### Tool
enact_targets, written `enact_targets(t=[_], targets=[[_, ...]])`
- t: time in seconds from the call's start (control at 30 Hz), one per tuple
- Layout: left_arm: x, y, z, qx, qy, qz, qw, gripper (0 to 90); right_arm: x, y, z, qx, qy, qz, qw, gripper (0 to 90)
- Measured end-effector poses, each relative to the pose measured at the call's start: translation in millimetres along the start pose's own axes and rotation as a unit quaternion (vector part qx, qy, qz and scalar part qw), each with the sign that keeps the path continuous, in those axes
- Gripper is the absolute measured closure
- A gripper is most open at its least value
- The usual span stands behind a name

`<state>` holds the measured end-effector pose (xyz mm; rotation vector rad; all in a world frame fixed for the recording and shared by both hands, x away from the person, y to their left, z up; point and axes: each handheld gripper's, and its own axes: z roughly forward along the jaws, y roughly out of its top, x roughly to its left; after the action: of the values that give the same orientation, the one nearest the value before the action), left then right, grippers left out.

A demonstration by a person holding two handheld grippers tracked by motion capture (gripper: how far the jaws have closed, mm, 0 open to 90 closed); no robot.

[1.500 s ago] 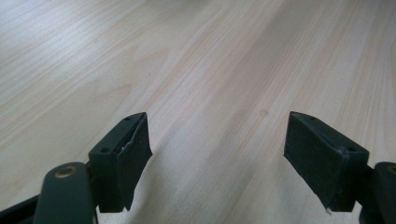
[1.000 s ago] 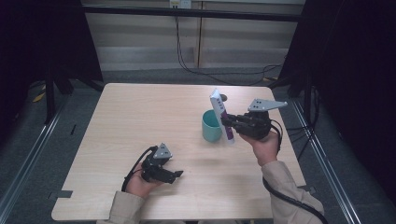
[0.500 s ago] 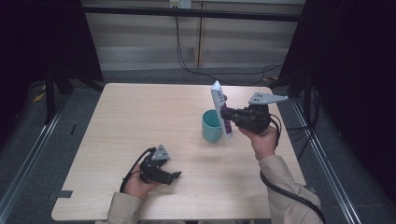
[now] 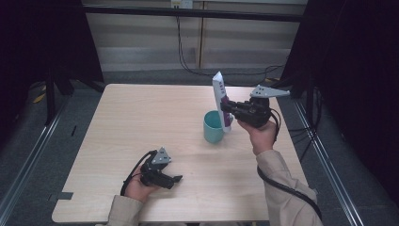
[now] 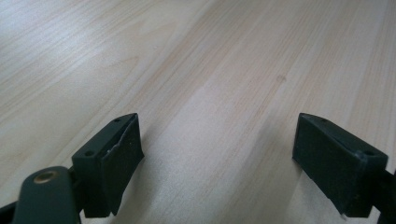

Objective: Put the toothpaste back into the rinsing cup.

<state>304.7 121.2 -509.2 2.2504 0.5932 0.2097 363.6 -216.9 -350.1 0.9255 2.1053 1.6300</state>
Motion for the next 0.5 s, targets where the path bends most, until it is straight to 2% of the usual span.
enact_targets(t=[0.5], targets=[[0.2, -0.2, -0.1, -0.001, -0.001, 0.003, 1.0, 15.7, -8.4, 3.3, 17.2, -0.019, -0.013, 0.011, 0.9997, 78.0]])
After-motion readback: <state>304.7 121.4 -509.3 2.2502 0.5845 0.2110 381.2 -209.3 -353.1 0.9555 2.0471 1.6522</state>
